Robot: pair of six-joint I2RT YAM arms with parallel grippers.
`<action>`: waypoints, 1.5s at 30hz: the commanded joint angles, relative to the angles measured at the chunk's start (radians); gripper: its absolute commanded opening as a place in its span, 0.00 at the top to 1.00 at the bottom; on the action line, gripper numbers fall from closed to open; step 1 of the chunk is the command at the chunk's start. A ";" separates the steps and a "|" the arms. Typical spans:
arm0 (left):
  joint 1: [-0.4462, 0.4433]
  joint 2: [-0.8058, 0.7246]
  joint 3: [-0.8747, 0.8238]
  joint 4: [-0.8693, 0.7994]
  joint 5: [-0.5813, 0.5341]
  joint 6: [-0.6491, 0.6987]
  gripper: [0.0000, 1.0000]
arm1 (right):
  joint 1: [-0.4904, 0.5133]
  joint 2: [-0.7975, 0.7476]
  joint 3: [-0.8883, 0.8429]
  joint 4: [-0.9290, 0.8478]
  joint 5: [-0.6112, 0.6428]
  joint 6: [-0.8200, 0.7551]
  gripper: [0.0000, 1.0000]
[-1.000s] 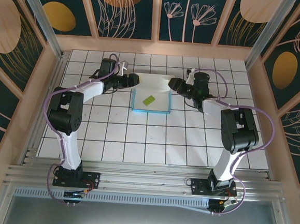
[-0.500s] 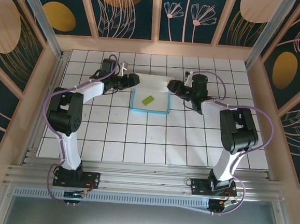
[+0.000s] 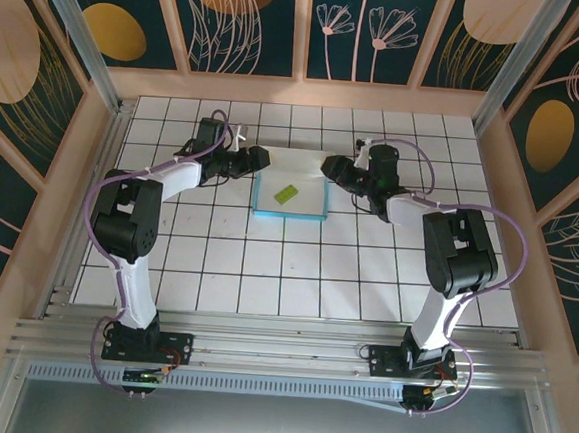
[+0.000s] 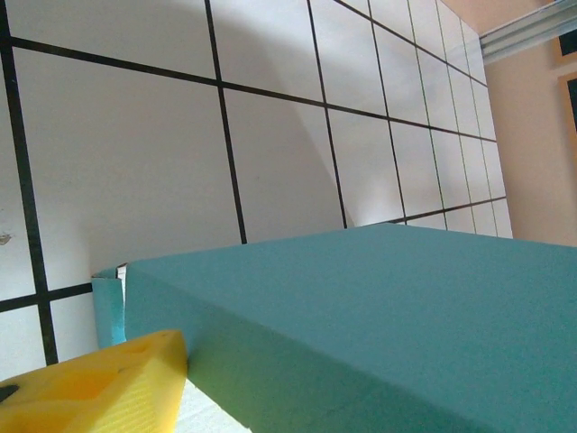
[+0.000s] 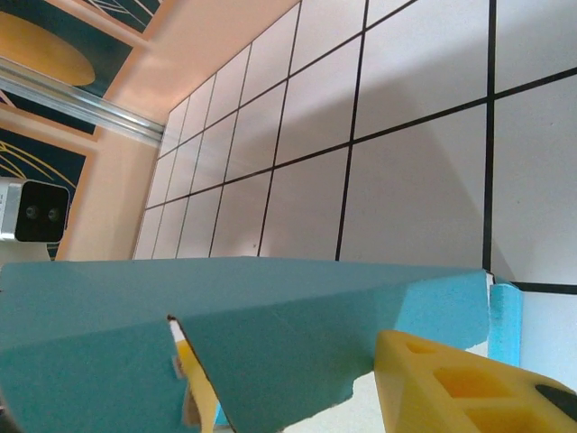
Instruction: Fold the paper box
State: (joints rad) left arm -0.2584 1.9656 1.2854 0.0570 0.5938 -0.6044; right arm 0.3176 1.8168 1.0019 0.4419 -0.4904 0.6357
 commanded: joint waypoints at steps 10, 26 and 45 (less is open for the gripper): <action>-0.012 -0.040 -0.051 0.061 0.066 -0.036 0.37 | 0.015 -0.010 -0.051 0.035 0.004 0.002 0.51; -0.013 -0.034 -0.021 0.014 0.045 -0.002 0.37 | 0.014 -0.088 0.000 -0.174 0.206 -0.215 0.23; -0.017 -0.029 -0.008 0.001 0.048 -0.005 0.37 | 0.024 -0.015 0.068 -0.139 0.142 -0.311 0.45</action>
State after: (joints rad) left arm -0.2661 1.9511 1.2568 0.0742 0.6231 -0.6109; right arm 0.3286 1.7927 1.0496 0.3111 -0.3672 0.3004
